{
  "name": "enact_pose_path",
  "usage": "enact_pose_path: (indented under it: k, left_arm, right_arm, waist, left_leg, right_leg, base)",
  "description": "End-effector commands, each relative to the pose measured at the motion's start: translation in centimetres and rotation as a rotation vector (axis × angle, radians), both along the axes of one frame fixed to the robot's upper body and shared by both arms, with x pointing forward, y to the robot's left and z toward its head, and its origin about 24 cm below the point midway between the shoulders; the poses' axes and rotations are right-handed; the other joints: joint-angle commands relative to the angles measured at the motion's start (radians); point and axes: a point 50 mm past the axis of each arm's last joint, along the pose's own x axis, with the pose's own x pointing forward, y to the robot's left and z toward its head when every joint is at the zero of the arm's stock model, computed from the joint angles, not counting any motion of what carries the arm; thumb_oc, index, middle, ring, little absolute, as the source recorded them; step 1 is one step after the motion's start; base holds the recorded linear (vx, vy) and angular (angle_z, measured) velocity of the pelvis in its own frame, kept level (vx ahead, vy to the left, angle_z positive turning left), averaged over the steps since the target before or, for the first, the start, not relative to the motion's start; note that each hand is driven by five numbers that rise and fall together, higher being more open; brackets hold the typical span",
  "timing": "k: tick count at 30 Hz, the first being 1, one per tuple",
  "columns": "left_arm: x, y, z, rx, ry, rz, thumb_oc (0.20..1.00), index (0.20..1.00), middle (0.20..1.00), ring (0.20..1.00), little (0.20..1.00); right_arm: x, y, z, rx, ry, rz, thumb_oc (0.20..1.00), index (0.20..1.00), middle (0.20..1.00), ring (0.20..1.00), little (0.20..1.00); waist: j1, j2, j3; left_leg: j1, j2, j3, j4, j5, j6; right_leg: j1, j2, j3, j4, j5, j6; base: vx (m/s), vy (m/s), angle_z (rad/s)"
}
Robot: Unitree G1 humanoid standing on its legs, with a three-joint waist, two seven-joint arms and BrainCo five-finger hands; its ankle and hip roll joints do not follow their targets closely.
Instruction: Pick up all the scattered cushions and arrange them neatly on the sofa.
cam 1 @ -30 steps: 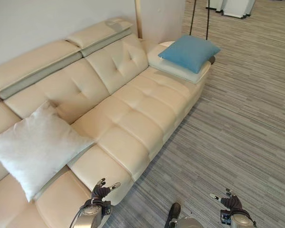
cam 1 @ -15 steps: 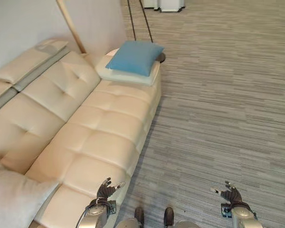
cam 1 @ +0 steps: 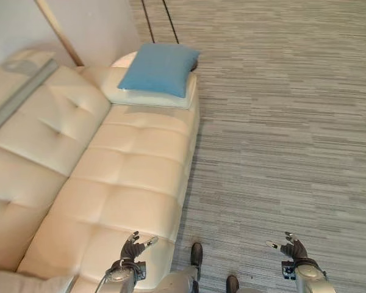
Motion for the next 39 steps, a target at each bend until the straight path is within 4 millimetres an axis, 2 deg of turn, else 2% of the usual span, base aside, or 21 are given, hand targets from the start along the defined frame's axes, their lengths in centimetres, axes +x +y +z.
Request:
enact_pose_path:
  k: [1, 5, 6, 9, 10, 11, 12, 16, 19, 20, 21, 23, 26, 28, 29, 30, 31, 32, 34, 36, 39]
  left_arm:
    - [1.3, 1.1, 1.5, 0.057, -0.073, -0.042, 1.000, 1.000, 1.000, 1.000, 1.000]
    - [1.6, 1.2, 1.7, 0.066, -0.079, -0.054, 1.000, 1.000, 1.000, 1.000, 1.000]
    - [1.7, 1.2, 1.7, 0.060, -0.085, -0.043, 1.000, 1.000, 1.000, 1.000, 1.000]
    - [1.8, 1.2, 1.7, 0.051, -0.085, -0.038, 1.000, 1.000, 1.000, 1.000, 1.000]
    - [1.6, 1.2, 1.4, 0.049, -0.069, -0.036, 1.000, 1.000, 1.000, 1.000, 1.000]
    - [1.6, 1.2, 1.4, 0.049, -0.069, -0.036, 1.000, 1.000, 1.000, 1.000, 1.000]
    - [1.3, 1.4, 1.2, 0.053, -0.053, -0.028, 1.000, 1.000, 1.000, 1.000, 1.000]
    - [0.9, 1.3, 0.6, 0.028, -0.034, 0.006, 1.000, 1.000, 1.000, 1.000, 1.000]
    - [0.5, 0.4, -0.3, -0.024, -0.004, 0.045, 1.000, 1.000, 1.000, 1.000, 1.000]
    - [0.4, -0.1, -0.8, -0.057, 0.015, 0.066, 1.000, 1.000, 1.000, 1.000, 1.000]
    - [0.4, -0.2, -0.8, -0.057, 0.015, 0.066, 1.000, 1.000, 1.000, 1.000, 1.000]
    - [0.5, -0.4, -1.1, -0.063, 0.034, 0.060, 1.000, 1.000, 1.000, 1.000, 1.000]
    - [0.5, -0.1, -1.2, -0.060, 0.037, 0.084, 1.000, 1.000, 1.000, 1.000, 1.000]
    - [0.3, 0.0, -1.2, -0.066, 0.039, 0.107, 1.000, 1.000, 1.000, 1.000, 1.000]
    - [0.0, 0.2, -1.3, -0.057, 0.048, 0.109, 1.000, 1.000, 1.000, 1.000, 1.000]
    - [0.0, 0.2, -1.3, -0.057, 0.048, 0.109, 1.000, 1.000, 1.000, 1.000, 1.000]
    - [-0.3, 0.2, -1.4, -0.047, 0.064, 0.101, 1.000, 1.000, 1.000, 1.000, 1.000]
    - [-0.3, 0.2, -1.4, -0.047, 0.064, 0.101, 1.000, 1.000, 1.000, 1.000, 1.000]
    - [-0.5, 0.2, -1.5, -0.030, 0.075, 0.087, 1.000, 1.000, 1.000, 1.000, 1.000]
    - [-0.9, 0.6, -1.8, -0.016, 0.099, 0.101, 1.000, 1.000, 1.000, 1.000, 1.000]
    - [-1.7, 0.9, -2.1, -0.019, 0.117, 0.128, 1.000, 1.000, 1.000, 1.000, 1.000]
  right_arm:
    - [2.0, -0.1, 1.2, -0.041, -0.067, 0.065, 1.000, 1.000, 1.000, 1.000, 1.000]
    - [1.6, 0.0, 0.9, -0.036, -0.051, 0.058, 1.000, 1.000, 1.000, 1.000, 1.000]
    - [1.4, -0.1, 0.8, -0.034, -0.043, 0.046, 1.000, 1.000, 1.000, 1.000, 1.000]
    - [1.2, -0.2, 0.6, -0.030, -0.034, 0.031, 1.000, 1.000, 1.000, 1.000, 1.000]
    - [0.8, -0.4, 0.4, -0.020, -0.026, 0.000, 1.000, 1.000, 1.000, 1.000, 1.000]
    - [0.8, -0.4, 0.4, -0.020, -0.026, 0.000, 1.000, 1.000, 1.000, 1.000, 1.000]
    - [0.6, -0.4, 0.3, -0.020, -0.017, -0.008, 1.000, 1.000, 1.000, 1.000, 1.000]
    - [0.4, -0.4, 0.2, -0.019, -0.013, -0.015, 1.000, 1.000, 1.000, 1.000, 1.000]
    - [-0.4, -0.6, -0.2, -0.012, 0.004, -0.035, 1.000, 1.000, 1.000, 1.000, 1.000]
    - [-0.3, -1.0, 0.0, -0.009, -0.010, -0.058, 1.000, 1.000, 1.000, 1.000, 1.000]
    - [-0.2, -1.0, 0.0, -0.009, -0.010, -0.058, 1.000, 1.000, 1.000, 1.000, 1.000]
    - [-0.1, -1.7, 0.3, -0.010, -0.026, -0.069, 1.000, 1.000, 1.000, 1.000, 1.000]
    - [-0.3, -2.3, 0.3, -0.041, -0.002, -0.061, 1.000, 1.000, 1.000, 1.000, 1.000]
    - [-0.2, -2.5, 0.3, -0.058, 0.013, -0.051, 1.000, 1.000, 1.000, 1.000, 1.000]
    - [-0.3, -2.4, 0.2, -0.060, 0.021, -0.042, 1.000, 1.000, 1.000, 1.000, 1.000]
    - [-0.3, -2.4, 0.2, -0.060, 0.021, -0.042, 1.000, 1.000, 1.000, 1.000, 1.000]
    - [-0.5, -2.4, 0.1, -0.072, 0.035, -0.022, 1.000, 1.000, 1.000, 1.000, 1.000]
    - [-0.5, -2.4, 0.1, -0.072, 0.035, -0.021, 1.000, 1.000, 1.000, 1.000, 1.000]
    - [-0.5, -2.4, 0.1, -0.089, 0.044, -0.001, 1.000, 1.000, 1.000, 1.000, 1.000]
    - [-0.3, -2.3, 0.0, -0.106, 0.059, 0.024, 1.000, 1.000, 1.000, 1.000, 1.000]
    - [-0.3, -1.9, 0.0, -0.099, 0.064, 0.045, 1.000, 1.000, 1.000, 1.000, 1.000]
  waist:
    - [-0.004, -0.042, -0.004]
    - [-0.007, -0.029, 0.020]
    - [0.000, -0.016, 0.027]
    - [0.006, -0.003, 0.041]
    - [0.001, -0.005, 0.046]
    - [0.002, -0.004, 0.046]
    - [-0.003, -0.011, 0.047]
    - [-0.011, -0.020, 0.035]
    - [-0.022, -0.007, 0.002]
    - [-0.025, -0.001, -0.001]
    - [-0.026, 0.000, -0.002]
    - [-0.012, -0.008, 0.022]
    - [0.007, -0.023, 0.042]
    - [0.018, -0.036, 0.046]
    - [0.024, -0.045, 0.039]
    - [0.022, -0.046, 0.038]
    - [0.028, -0.044, 0.026]
    - [0.026, -0.044, 0.025]
    - [0.027, -0.026, 0.016]
    - [0.027, -0.022, 0.005]
    - [0.041, -0.034, -0.016]
  left_leg:
    - [0.020, -0.009, 0.027, -0.006, -0.079, 0.016]
    - [0.080, -0.003, 0.058, -0.006, -0.123, 0.030]
    - [0.099, 0.016, 0.083, -0.006, -0.135, 0.023]
    - [0.128, 0.036, 0.109, -0.006, -0.154, 0.013]
    - [0.160, 0.043, 0.130, -0.006, -0.178, -0.005]
    - [0.160, 0.045, 0.132, -0.006, -0.178, -0.005]
    - [0.184, 0.047, 0.142, -0.006, -0.194, -0.020]
    - [0.228, 0.049, 0.151, -0.006, -0.223, -0.035]
    - [0.278, 0.079, 0.147, 0.047, -0.227, -0.051]
    - [0.226, 0.109, 0.160, 0.233, -0.173, -0.079]
    - [0.224, 0.110, 0.159, 0.237, -0.176, -0.079]
    - [0.073, 0.127, 0.130, 0.578, -0.075, -0.096]
    - [-0.027, 0.110, 0.107, 0.687, -0.094, -0.083]
    - [-0.093, 0.077, 0.089, 0.608, -0.136, -0.067]
    - [-0.097, 0.063, 0.085, 0.437, -0.168, -0.053]
    - [-0.097, 0.061, 0.085, 0.434, -0.165, -0.052]
    - [-0.081, 0.054, 0.049, 0.198, -0.104, -0.060]
    - [-0.080, 0.053, 0.047, 0.193, -0.101, -0.060]
    - [-0.110, 0.063, 0.024, -0.006, -0.006, -0.092]
    - [-0.176, 0.068, 0.040, -0.006, 0.012, -0.130]
    - [-0.146, 0.080, 0.074, -0.006, 0.025, -0.118]
  right_leg:
    - [-0.030, -0.038, -0.103, 0.235, 0.161, 0.063]
    - [-0.099, -0.094, -0.168, 0.338, 0.160, 0.044]
    - [-0.143, -0.099, -0.214, 0.252, 0.114, 0.026]
    - [-0.156, -0.084, -0.253, 0.104, 0.097, 0.017]
    - [-0.161, -0.035, -0.234, -0.177, 0.170, 0.042]
    - [-0.156, -0.032, -0.233, -0.189, 0.177, 0.042]
    - [-0.158, -0.022, -0.226, -0.342, 0.241, 0.064]
    - [-0.171, -0.016, -0.247, -0.388, 0.270, 0.077]
    - [-0.122, 0.005, -0.245, -0.354, 0.254, 0.040]
    - [-0.077, 0.015, -0.256, -0.349, 0.222, 0.012]
    - [-0.078, 0.015, -0.257, -0.350, 0.222, 0.011]
    - [0.010, 0.040, -0.251, -0.373, 0.172, -0.043]
    - [0.067, 0.042, -0.248, -0.385, 0.134, -0.064]
    - [0.097, 0.025, -0.241, -0.388, 0.121, -0.059]
    - [0.120, 0.016, -0.239, -0.388, 0.102, -0.053]
    - [0.119, 0.015, -0.240, -0.388, 0.102, -0.053]
    - [0.147, 0.023, -0.248, -0.388, 0.082, -0.051]
    - [0.146, 0.022, -0.250, -0.388, 0.082, -0.051]
    - [0.172, 0.042, -0.264, -0.388, 0.059, -0.055]
    - [0.216, 0.054, -0.261, -0.388, 0.047, -0.049]
    - [0.264, 0.049, -0.238, -0.388, 0.024, -0.031]
  base:
    - [0.28, 0.151, -0.96]
    - [0.23, 0.086, -0.25]
    - [0.16, 0.005, -0.10]
    - [0.27, -0.069, -0.45]
    - [0.32, -0.138, -0.40]
    - [0.48, -0.225, -0.66]
    - [0.36, -0.178, -0.70]
    - [0.40, -0.190, -0.20]
    - [0.61, -0.290, 0.08]
    - [0.29, -0.190, 0.22]
    - [0.51, -0.389, 0.22]
    - [0.38, -0.321, 0.19]
    - [0.36, -0.198, -0.30]
    - [0.31, -0.051, -0.14]
    - [0.25, -0.008, -0.17]
    - [0.52, 0.005, -0.12]
    - [0.27, 0.014, -0.06]
    - [0.39, 0.029, -0.02]
    - [0.34, 0.050, 0.05]
    - [0.50, 0.107, 0.32]
    - [0.59, 0.167, 0.07]
